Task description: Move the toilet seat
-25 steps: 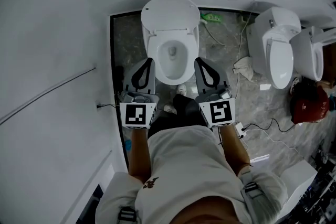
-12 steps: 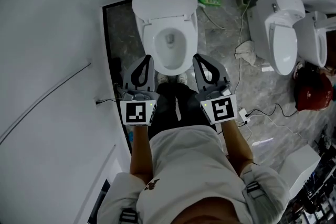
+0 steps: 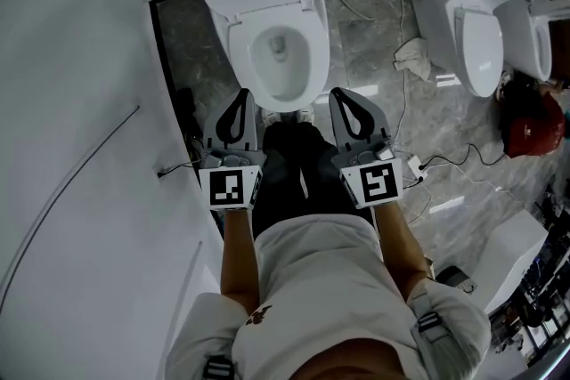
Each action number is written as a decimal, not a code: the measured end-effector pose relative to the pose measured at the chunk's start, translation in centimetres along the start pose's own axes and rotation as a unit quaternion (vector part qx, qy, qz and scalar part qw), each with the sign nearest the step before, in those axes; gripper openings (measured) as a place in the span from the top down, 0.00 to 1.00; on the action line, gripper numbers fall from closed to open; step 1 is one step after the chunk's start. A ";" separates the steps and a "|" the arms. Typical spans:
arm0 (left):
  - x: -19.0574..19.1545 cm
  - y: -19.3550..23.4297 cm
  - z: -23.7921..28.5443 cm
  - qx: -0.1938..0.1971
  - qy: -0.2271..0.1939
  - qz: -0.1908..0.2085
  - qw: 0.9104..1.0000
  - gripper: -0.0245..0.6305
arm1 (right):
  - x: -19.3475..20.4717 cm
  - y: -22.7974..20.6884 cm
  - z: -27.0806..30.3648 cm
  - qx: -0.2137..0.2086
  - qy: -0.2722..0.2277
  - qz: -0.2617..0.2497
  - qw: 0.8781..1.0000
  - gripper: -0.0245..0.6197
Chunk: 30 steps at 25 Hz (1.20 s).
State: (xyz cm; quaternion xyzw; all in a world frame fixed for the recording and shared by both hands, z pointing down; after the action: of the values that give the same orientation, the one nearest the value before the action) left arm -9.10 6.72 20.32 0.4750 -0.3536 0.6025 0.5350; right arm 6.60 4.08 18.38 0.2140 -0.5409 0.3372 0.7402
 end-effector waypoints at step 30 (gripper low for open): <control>15.4 1.4 4.1 -0.001 0.068 -0.032 0.997 0.93 | 15.7 0.1 4.2 0.018 0.094 0.025 0.995 0.92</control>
State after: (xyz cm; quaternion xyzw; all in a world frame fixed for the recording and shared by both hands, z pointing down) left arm -9.34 7.44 36.34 0.4432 -0.3014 0.6156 0.5777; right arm 6.64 5.49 34.56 0.1809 -0.4684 0.3840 0.7749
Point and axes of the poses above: the fingertips, and each gripper's own axes: z forward along the fingers, y to its left, x out of its underside, the point moved 2 cm from there along -z, backward along the fingers, and after that the axes turned 1 degree about -x, right-handed, at the moved point
